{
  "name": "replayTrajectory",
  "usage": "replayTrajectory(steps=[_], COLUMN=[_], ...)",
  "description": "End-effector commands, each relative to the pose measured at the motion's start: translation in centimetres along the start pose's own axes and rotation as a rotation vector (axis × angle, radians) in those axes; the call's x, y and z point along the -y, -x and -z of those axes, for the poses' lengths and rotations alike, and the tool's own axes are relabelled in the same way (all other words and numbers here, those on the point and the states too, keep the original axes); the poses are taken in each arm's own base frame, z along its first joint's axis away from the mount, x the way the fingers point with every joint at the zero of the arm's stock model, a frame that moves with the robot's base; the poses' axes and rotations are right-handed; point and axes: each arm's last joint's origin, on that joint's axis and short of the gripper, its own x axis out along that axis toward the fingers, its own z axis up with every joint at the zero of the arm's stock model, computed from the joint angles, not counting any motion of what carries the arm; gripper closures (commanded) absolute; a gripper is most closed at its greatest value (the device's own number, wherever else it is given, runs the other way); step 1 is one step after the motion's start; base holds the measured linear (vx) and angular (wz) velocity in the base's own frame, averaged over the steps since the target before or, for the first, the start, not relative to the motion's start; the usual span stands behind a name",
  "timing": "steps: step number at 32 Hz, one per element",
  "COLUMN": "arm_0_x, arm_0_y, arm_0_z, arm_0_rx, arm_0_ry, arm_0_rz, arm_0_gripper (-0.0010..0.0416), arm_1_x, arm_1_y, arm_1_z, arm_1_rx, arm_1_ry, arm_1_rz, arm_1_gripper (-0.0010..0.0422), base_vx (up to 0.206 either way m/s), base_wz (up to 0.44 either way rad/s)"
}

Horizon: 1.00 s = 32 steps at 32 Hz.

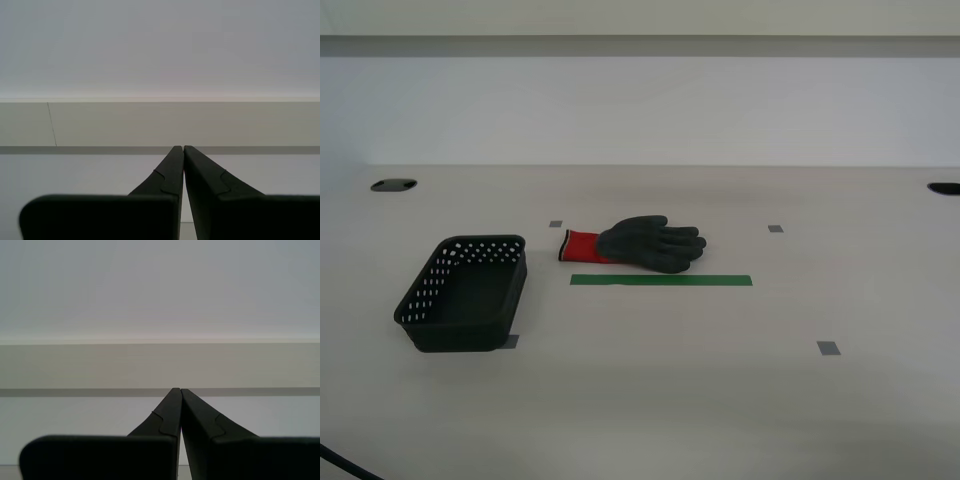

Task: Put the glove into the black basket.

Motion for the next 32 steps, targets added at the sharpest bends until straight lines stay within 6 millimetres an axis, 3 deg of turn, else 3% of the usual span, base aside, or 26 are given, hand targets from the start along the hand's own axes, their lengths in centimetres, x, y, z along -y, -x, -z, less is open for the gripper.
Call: replayTrajectory(steps=[1,19,26,32], arm_0_x=[0.0,0.0,0.0,0.0], arm_0_y=[0.0,0.0,0.0,0.0], arm_0_z=[-0.1,-0.1,-0.1,-0.1], arm_0_rx=[0.004,0.004,0.004,0.004], arm_0_ry=[0.0,0.0,0.0,0.0], arm_0_rz=[0.001,0.0,0.0,0.0], arm_0_gripper=[0.0405,0.0405,0.0405,0.0405], arm_1_x=[0.0,0.0,0.8,3.0], arm_1_y=[-0.1,-0.1,-0.1,0.0], arm_1_z=[-0.2,0.2,1.0,0.8], arm_1_rx=[-0.003,-0.038,-0.164,-0.31], arm_1_ry=[-0.005,-0.006,-0.038,-0.207], arm_1_rz=[-0.003,0.0,0.159,0.289], arm_1_gripper=[0.0412,0.0412,0.0413,0.0413], base_vx=[0.0,0.0,0.0,0.0], base_wz=[0.0,0.0,0.0,0.0])
